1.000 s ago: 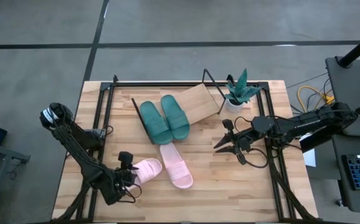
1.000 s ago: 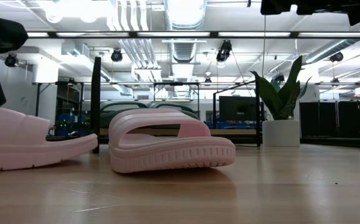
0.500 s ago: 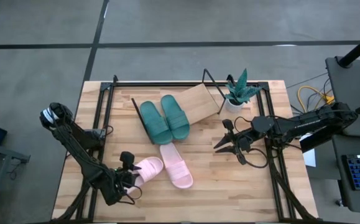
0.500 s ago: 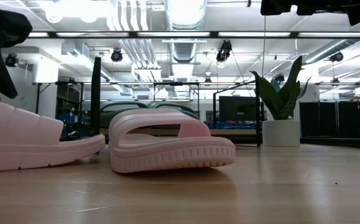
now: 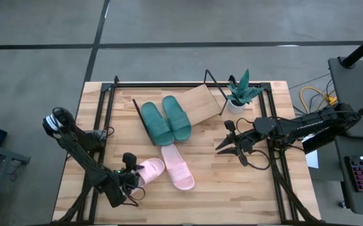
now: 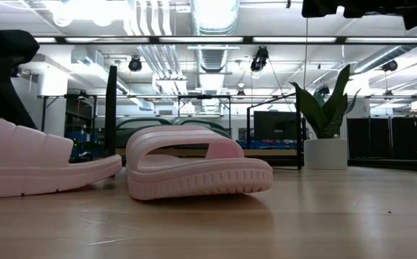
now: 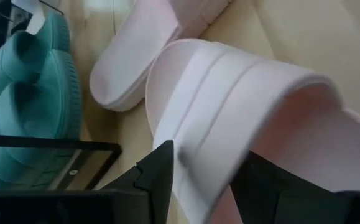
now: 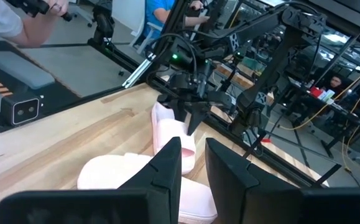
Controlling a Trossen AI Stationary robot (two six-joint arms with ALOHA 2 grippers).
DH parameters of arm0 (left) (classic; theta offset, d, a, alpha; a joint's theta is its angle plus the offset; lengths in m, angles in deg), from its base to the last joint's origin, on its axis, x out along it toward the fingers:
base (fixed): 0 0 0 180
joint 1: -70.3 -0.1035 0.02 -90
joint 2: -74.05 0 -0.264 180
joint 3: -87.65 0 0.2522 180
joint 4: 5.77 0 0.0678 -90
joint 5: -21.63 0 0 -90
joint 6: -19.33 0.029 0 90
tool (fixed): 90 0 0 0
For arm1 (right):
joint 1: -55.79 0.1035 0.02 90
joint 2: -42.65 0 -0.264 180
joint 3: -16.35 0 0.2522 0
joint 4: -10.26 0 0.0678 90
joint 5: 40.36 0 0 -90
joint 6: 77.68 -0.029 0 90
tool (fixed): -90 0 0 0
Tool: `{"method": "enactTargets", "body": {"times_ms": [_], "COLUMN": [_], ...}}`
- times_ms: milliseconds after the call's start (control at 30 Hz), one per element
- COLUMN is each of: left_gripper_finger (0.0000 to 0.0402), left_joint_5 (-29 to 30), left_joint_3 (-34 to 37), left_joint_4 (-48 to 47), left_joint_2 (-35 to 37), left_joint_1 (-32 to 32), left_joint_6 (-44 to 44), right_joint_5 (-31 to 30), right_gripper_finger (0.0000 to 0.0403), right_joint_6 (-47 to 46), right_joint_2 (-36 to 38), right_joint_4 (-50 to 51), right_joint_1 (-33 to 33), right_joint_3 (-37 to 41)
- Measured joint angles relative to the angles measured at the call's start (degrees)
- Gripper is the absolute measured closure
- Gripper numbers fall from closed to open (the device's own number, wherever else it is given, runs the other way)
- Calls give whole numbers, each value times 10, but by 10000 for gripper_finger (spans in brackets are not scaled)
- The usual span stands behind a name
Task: Pick and place slides into the shelf
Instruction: Put the left pink slide on the shelf
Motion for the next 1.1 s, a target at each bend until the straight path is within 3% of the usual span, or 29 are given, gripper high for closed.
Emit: {"method": "enactTargets", "body": {"times_ms": [200,433,600,700,900,1000,1100], "left_gripper_finger": [283,388,399,399,400,401,401], "left_joint_5": [11,-7,-6,46,206,247,250], "left_joint_3": [-6,-33,-62,-94,-168,-208,-235], "left_joint_4": [-3,-6,-29,-54,-47,-40,19], "left_joint_2": [-9,19,52,76,101,99,99], "left_joint_1": [-5,-11,-11,-13,-41,-82,-141], "left_joint_6": [0,27,49,52,77,81,128], "right_joint_5": [0,0,0,0,0,0,0], "right_gripper_finger": [339,339,339,339,339,339,339], "right_joint_6": [5,7,12,22,21,20,20], "right_joint_2": [0,0,0,0,1,1,2], "right_joint_4": [0,0,0,-1,-2,-2,0], "right_joint_1": [0,0,0,0,0,0,0], "right_joint_3": [0,1,1,1,-3,-7,-7]}}
